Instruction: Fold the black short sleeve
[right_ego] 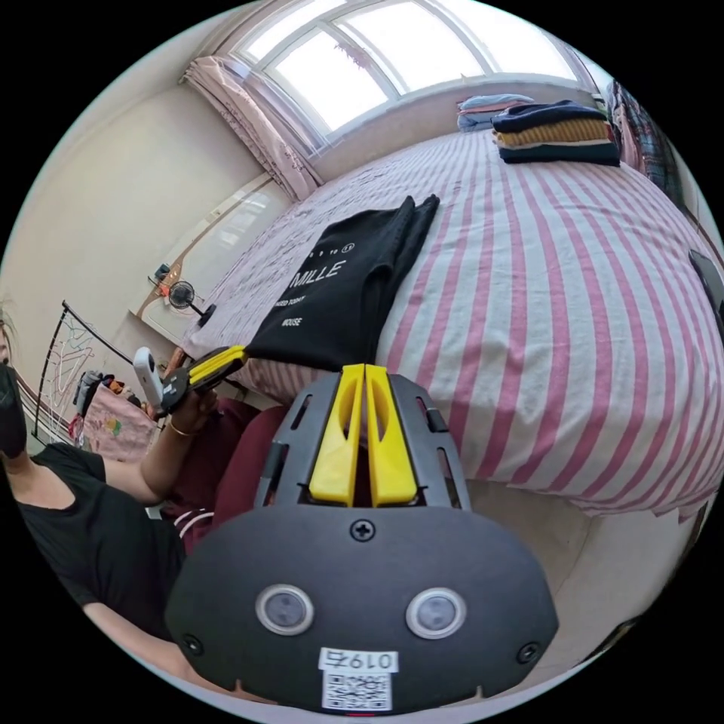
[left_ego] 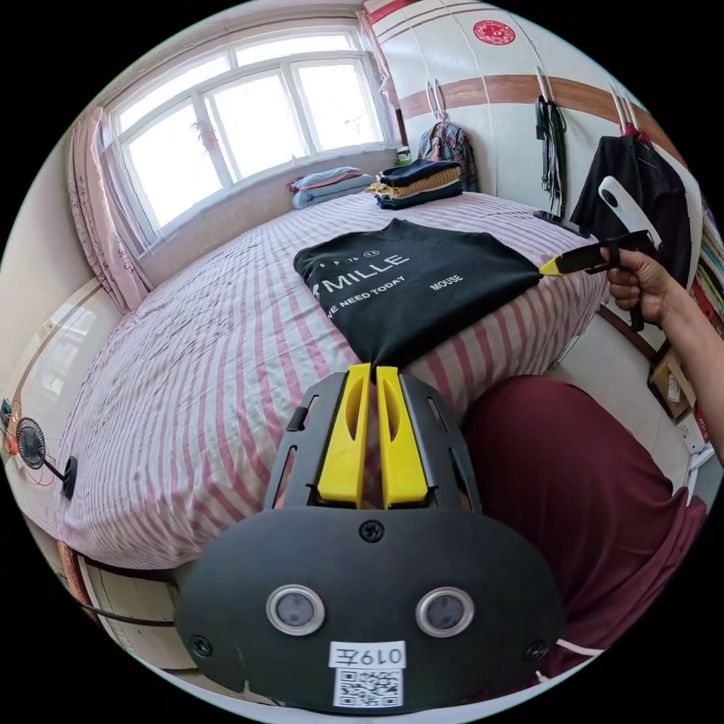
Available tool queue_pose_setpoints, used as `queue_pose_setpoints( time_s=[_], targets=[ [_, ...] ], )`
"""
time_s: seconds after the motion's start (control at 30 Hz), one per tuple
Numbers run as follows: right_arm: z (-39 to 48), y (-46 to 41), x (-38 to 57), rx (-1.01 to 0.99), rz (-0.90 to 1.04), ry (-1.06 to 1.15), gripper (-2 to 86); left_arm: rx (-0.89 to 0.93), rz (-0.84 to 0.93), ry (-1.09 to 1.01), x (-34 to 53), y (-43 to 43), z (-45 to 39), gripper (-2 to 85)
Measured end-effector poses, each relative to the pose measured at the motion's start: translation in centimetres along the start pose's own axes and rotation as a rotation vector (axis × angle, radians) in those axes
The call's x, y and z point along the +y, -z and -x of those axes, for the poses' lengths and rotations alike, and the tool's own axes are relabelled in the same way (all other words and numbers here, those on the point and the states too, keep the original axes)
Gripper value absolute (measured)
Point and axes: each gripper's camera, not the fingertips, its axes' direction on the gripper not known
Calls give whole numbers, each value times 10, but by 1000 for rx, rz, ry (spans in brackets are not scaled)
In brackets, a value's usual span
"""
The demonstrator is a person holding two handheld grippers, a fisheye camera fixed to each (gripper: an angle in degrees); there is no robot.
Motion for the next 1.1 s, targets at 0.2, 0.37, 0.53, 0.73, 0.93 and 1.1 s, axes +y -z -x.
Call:
queue_pose_setpoints(
  time_s=[0.2, 0.37, 0.53, 0.73, 0.93, 1.1],
  targets=[
    [0, -26, 21, -60, -15, -12, -6, 10, 27, 9, 14, -4, -12, 7],
    [13, -48, 39, -82, -42, -16, 3, -4, 1, -34, 25, -3, -27, 7],
    [54, -70, 59, -11, -51, 77, 48, -63, -15, -95, 34, 1, -49, 7],
    [139, -83, 101, 251, -153, 361, 64, -109, -126, -135, 55, 26, -67, 8],
    [238, -167, 160, 780, -146, 779, 56, -152, -155, -251, 56, 17, -102, 17],
    [270, -234, 193, 907, -104, 897, 46, -195, -165, -303, 59, 12, -118, 27]
  ],
)
